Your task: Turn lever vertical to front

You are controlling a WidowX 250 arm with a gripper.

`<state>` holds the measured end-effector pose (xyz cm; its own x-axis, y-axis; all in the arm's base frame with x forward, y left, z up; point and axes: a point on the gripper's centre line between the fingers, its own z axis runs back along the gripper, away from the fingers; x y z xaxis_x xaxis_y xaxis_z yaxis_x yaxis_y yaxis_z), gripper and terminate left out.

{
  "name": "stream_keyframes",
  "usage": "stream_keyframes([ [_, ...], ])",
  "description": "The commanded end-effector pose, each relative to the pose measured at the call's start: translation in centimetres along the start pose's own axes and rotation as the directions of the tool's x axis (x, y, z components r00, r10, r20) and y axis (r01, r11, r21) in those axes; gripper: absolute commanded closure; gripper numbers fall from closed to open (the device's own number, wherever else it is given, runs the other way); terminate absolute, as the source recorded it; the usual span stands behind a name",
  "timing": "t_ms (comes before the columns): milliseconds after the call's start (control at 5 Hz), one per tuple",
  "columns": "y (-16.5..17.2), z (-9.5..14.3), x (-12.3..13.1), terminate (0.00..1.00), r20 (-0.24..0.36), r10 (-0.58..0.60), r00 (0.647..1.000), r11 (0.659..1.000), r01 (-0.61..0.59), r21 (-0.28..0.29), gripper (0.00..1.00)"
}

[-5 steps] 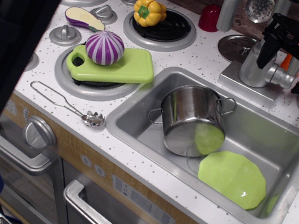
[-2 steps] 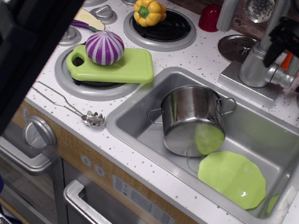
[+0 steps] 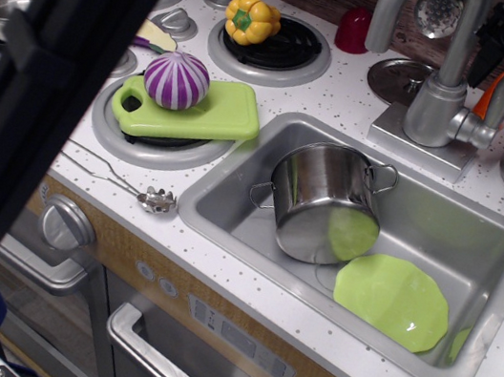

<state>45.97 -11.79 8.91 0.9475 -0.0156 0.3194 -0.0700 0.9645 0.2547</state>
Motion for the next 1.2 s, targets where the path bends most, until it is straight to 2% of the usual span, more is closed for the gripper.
stream_keyframes([
  [0, 1.4, 1.2, 2.9, 0.0, 0.092, 0.003, 0.996, 0.999, 0.0, -0.033, 0.0],
  [200, 1.4, 1.0, 3.4, 0.0, 0.097, 0.002, 0.995, 0.999, 0.002, -0.038, 0.0],
  [400, 1.1, 1.1, 3.5, 0.0, 0.087, 0.021, 0.996, 0.999, -0.017, -0.048, 1.0],
  [800, -0.1, 2.4, 1.3, 0.0, 0.045, 0.081, 0.996, 0.996, -0.078, -0.048, 1.0],
  [1000, -0.8, 2.7, -0.8, 0.0, 0.002, 0.104, 0.995, 0.993, -0.104, -0.049, 1.0],
])
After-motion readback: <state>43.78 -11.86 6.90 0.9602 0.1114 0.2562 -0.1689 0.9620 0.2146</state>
